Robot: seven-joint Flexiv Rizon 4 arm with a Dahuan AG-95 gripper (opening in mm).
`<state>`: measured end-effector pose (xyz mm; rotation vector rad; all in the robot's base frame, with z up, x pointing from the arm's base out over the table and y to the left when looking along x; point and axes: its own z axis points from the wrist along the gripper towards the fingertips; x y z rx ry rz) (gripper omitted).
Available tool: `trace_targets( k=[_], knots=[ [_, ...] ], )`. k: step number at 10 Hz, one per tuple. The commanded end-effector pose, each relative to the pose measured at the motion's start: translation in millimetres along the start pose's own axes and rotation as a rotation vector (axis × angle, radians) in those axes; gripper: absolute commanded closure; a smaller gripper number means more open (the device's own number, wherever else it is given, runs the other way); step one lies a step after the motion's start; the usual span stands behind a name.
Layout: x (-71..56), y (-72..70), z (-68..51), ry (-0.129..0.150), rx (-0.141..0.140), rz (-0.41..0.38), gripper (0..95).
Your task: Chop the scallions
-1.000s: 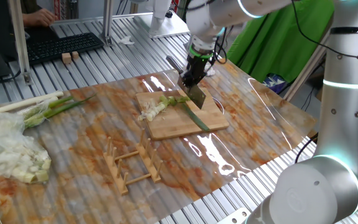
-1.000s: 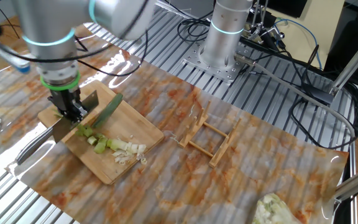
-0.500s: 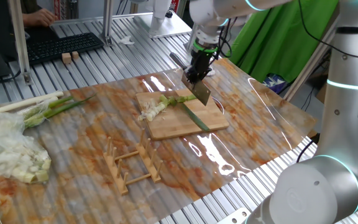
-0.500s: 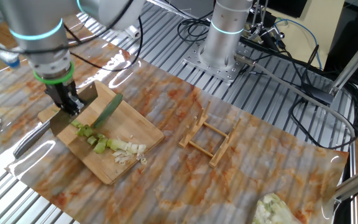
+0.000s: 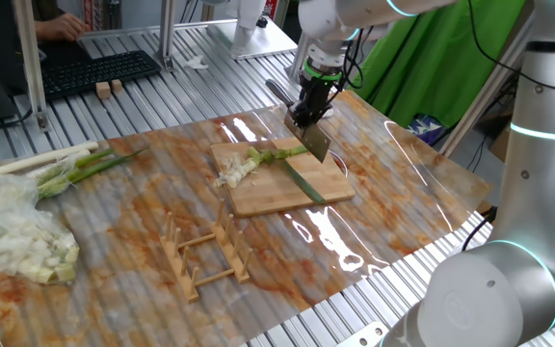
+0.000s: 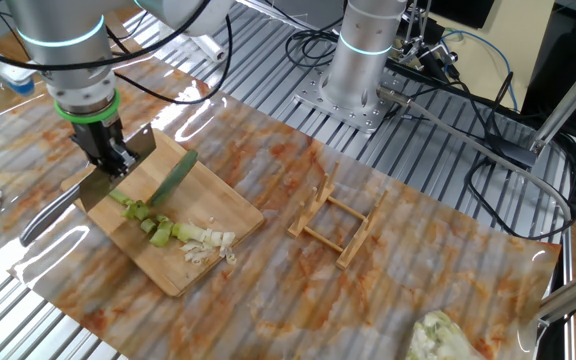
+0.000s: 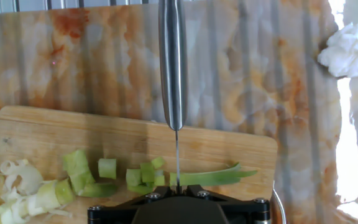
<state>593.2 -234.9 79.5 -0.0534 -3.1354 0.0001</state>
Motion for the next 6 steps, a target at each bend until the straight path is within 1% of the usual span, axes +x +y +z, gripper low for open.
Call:
trace_targets(
  k=[1, 2, 3, 4, 5, 6],
  knots=[
    [-0.7, -1.0, -0.5, 0.004, -0.002, 0.001, 95.0],
    [-0.8, -2.6, 3.4, 0.005, -0.006, -0.001, 95.0],
    [-3.1, -3.8, 18.7, -0.004, -0.016, -0.003, 95.0],
    [-4.6, -4.3, 30.4, -0.013, -0.019, -0.006, 95.0],
    [-7.1, -5.6, 50.8, -0.026, -0.039, -0.007, 95.0],
    [-8.5, -4.3, 61.7, -0.043, -0.054, -0.002, 95.0]
  ],
)
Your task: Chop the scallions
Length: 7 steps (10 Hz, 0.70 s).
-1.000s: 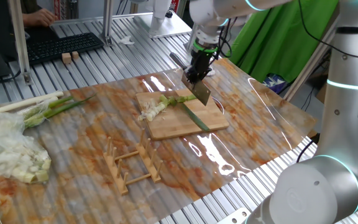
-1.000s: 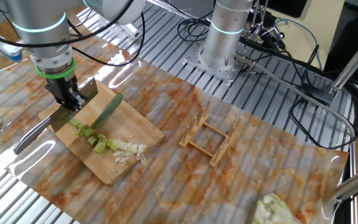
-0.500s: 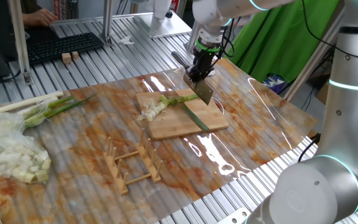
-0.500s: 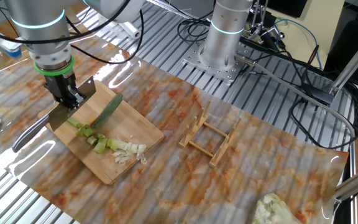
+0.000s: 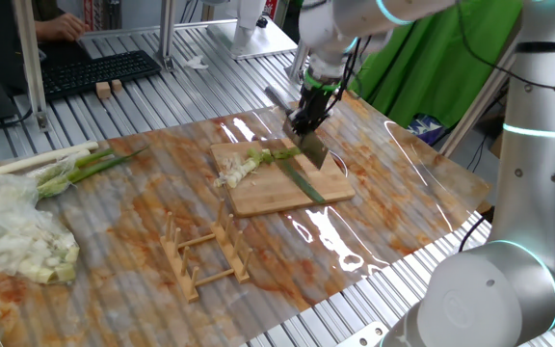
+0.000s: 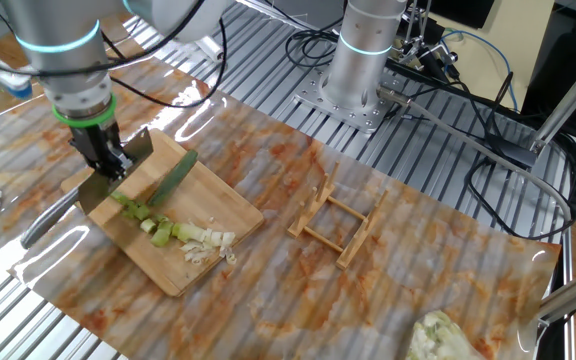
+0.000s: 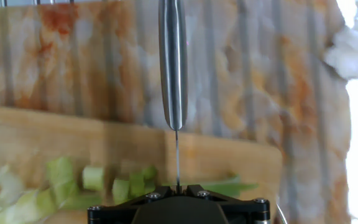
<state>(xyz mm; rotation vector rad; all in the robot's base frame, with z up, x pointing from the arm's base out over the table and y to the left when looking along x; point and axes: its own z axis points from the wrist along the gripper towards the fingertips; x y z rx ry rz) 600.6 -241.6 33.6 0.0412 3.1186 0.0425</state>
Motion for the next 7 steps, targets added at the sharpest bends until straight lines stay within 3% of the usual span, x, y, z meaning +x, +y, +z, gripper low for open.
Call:
trace_targets(
  k=[1, 2, 3, 5, 7],
  knots=[
    [0.4, 4.5, 28.4, -0.029, -0.054, 0.024, 95.0],
    [-0.8, 3.0, 24.1, -0.016, -0.014, 0.006, 95.0],
    [-3.7, -0.4, 14.2, -0.009, -0.008, 0.003, 95.0],
    [-3.7, -6.3, -17.0, 0.049, -0.003, 0.000, 95.0],
    [0.2, -1.8, -28.3, 0.050, 0.011, 0.011, 95.0]
  ],
)
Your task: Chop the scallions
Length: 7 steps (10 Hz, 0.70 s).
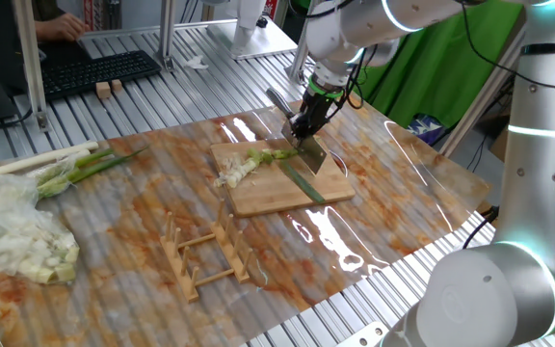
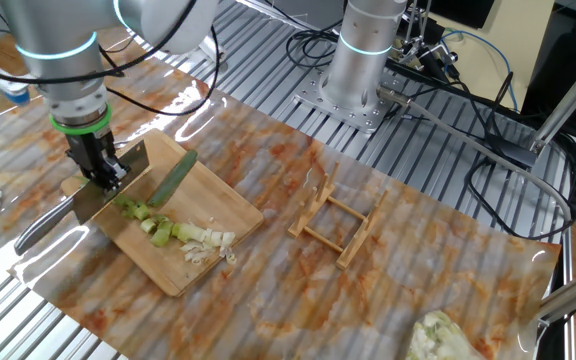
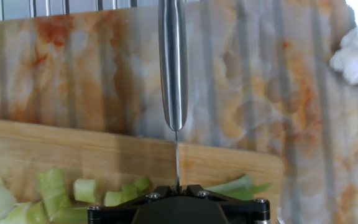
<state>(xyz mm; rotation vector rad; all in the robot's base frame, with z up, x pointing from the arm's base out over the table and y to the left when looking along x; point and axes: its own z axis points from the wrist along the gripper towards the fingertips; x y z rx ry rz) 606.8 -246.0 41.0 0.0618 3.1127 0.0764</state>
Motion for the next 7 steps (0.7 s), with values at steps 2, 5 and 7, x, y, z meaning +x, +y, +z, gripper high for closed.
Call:
trace_targets(
  k=[2, 5, 7],
  knots=[
    [7.1, 2.4, -22.3, 0.050, 0.027, 0.009, 95.0],
    [10.7, -0.4, -34.3, 0.050, 0.047, -0.009, 95.0],
    [11.9, -3.4, -38.7, 0.035, 0.056, -0.025, 95.0]
  ],
)
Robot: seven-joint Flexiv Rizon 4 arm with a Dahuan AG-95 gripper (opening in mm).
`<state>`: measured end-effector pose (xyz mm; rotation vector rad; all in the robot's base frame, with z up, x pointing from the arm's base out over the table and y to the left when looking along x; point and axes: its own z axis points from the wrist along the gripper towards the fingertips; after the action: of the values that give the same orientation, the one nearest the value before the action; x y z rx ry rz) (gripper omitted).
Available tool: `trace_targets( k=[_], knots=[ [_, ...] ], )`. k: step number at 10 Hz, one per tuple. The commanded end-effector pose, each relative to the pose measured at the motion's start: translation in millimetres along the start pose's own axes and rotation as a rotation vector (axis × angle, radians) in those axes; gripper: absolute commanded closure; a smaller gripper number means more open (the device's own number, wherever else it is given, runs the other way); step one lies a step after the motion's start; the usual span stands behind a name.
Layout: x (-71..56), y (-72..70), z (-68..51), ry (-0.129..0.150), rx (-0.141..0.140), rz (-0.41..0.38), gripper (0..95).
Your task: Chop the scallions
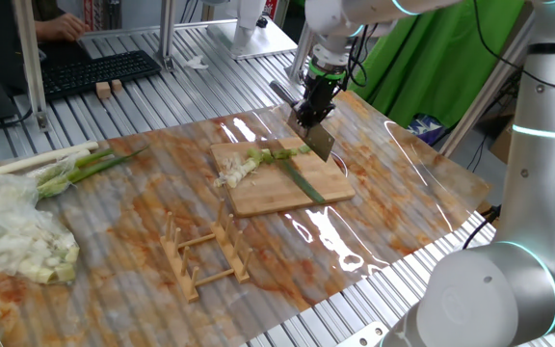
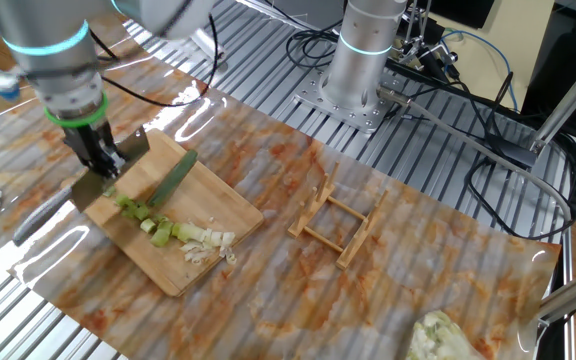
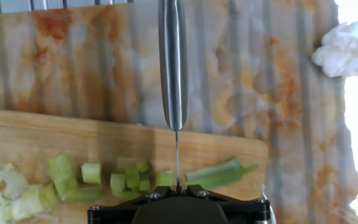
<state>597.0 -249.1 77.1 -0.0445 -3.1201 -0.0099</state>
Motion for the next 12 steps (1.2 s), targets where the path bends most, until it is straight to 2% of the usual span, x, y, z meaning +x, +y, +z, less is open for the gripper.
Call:
trace_targets(
  k=[1, 3, 6, 9, 10, 12],
  knots=[
    [3.4, -3.2, -2.1, -0.021, 0.022, -0.023, 95.0],
    [4.6, -8.8, 0.2, -0.027, 0.027, -0.036, 95.0],
    [6.0, -17.8, 4.1, -0.027, 0.017, -0.037, 95.0],
    [4.6, -19.3, 11.3, -0.030, 0.010, -0.035, 95.0],
    [3.2, -18.9, 16.5, -0.031, 0.010, -0.036, 95.0],
    [-2.1, -17.7, 40.2, -0.043, -0.007, -0.038, 95.0]
  ],
)
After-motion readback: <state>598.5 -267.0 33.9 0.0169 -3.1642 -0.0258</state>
